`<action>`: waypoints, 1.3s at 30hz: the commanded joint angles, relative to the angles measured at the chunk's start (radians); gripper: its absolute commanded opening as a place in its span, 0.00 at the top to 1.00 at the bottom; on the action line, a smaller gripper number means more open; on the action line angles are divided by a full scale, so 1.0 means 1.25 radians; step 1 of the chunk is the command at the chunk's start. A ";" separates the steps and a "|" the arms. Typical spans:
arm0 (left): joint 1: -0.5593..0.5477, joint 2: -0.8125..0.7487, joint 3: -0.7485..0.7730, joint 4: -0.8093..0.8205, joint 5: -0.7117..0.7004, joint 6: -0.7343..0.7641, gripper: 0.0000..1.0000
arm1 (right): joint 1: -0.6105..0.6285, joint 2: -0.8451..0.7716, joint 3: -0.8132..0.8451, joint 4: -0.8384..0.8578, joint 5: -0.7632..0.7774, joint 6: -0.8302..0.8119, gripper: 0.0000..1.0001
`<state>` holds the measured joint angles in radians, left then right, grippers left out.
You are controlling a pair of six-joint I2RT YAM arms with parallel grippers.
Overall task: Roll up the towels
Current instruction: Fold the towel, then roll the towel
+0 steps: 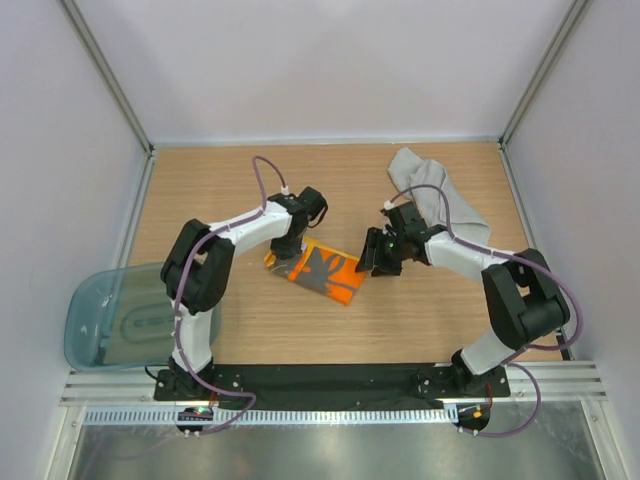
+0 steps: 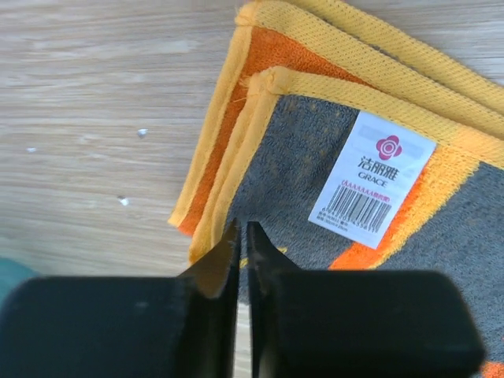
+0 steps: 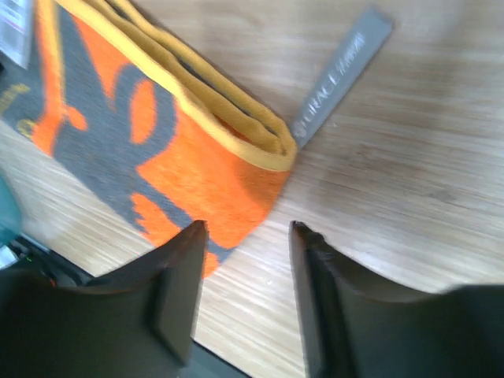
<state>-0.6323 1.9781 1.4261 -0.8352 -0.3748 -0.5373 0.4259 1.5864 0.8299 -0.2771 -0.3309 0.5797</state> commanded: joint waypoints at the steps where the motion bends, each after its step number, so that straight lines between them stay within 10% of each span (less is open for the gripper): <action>1: -0.054 -0.086 0.063 -0.062 -0.120 0.013 0.86 | -0.001 -0.092 0.105 -0.108 0.046 -0.049 0.41; 3: -0.084 -0.115 0.081 -0.091 -0.171 0.014 0.81 | 0.000 -0.151 0.142 -0.154 0.096 -0.056 0.27; 6: -0.162 -0.189 0.090 -0.104 -0.226 0.011 0.33 | 0.000 -0.220 0.149 -0.199 0.198 -0.050 0.10; 7: -0.188 -0.213 0.083 -0.094 -0.262 0.013 0.01 | 0.000 -0.266 0.140 -0.202 0.215 -0.048 0.06; 17: -0.230 -0.328 -0.200 0.326 0.112 -0.043 0.03 | -0.001 -0.553 -0.123 -0.118 0.322 0.136 0.00; 24: -0.369 -0.435 -0.266 0.398 -0.059 -0.075 0.00 | -0.001 -0.807 -0.242 -0.132 0.339 0.198 0.00; 28: -0.365 -0.411 -0.270 0.390 0.038 -0.053 0.01 | -0.002 -0.860 -0.272 -0.145 0.304 0.184 0.00; 36: -0.536 -0.234 -0.187 0.287 -0.204 -0.027 0.58 | -0.002 -0.929 -0.309 -0.241 0.315 0.179 0.00; 39: -0.558 -0.171 -0.173 0.288 -0.233 -0.046 0.60 | -0.002 -0.972 -0.319 -0.256 0.333 0.173 0.00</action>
<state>-1.3220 1.7184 1.1778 -0.4362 -0.5495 -0.5701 0.4240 0.4160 0.4290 -0.5797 0.0601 0.8005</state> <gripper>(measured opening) 0.407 0.996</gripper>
